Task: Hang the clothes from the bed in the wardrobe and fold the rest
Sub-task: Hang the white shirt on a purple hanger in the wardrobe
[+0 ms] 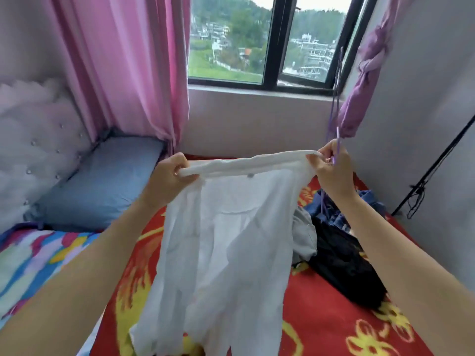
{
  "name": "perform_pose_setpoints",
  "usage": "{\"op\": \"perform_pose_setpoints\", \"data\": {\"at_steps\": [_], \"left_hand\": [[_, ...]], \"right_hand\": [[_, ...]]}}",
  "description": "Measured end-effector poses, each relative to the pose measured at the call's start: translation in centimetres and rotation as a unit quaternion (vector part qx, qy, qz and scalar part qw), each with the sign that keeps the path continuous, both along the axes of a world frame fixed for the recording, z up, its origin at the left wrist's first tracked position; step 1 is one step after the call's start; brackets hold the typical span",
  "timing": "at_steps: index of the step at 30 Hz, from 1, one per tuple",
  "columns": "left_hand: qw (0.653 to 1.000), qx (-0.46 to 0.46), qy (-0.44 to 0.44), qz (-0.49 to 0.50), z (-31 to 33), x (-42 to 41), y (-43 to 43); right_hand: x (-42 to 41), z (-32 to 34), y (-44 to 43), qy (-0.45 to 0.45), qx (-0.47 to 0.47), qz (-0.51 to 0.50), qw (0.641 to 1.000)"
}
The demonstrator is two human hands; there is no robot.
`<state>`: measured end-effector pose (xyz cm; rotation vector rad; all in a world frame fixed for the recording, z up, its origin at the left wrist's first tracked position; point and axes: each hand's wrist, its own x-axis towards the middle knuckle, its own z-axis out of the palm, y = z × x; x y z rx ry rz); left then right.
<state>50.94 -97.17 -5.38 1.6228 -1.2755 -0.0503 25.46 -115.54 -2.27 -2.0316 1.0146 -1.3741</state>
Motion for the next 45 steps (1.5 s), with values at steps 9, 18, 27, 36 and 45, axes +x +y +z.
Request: {"op": "perform_pose_setpoints", "data": {"at_steps": [9, 18, 27, 36, 45], "left_hand": [[0.927, 0.013, -0.304, 0.222, 6.0, 0.2, 2.1], [0.989, 0.071, 0.115, -0.053, 5.8, 1.8, 3.7], [0.964, -0.016, 0.255, -0.077, 7.2, 1.6, 3.8], [0.976, -0.034, 0.077, 0.203, 7.3, 2.1, 3.0], [0.969, -0.013, 0.111, 0.223, 6.3, 4.2, 4.5]], "right_hand": [[-2.8, 6.1, 0.8, -0.163, 0.024, 0.068, 0.984], [-5.1, 5.3, -0.2, -0.116, -0.016, 0.063, 0.991], [-4.7, 3.4, -1.4, -0.021, -0.021, 0.053, 0.998], [-3.0, 3.1, -1.2, 0.033, 0.081, 0.138, 0.987], [-4.0, 3.7, -1.5, 0.125, 0.147, 0.203, 0.96]]}}
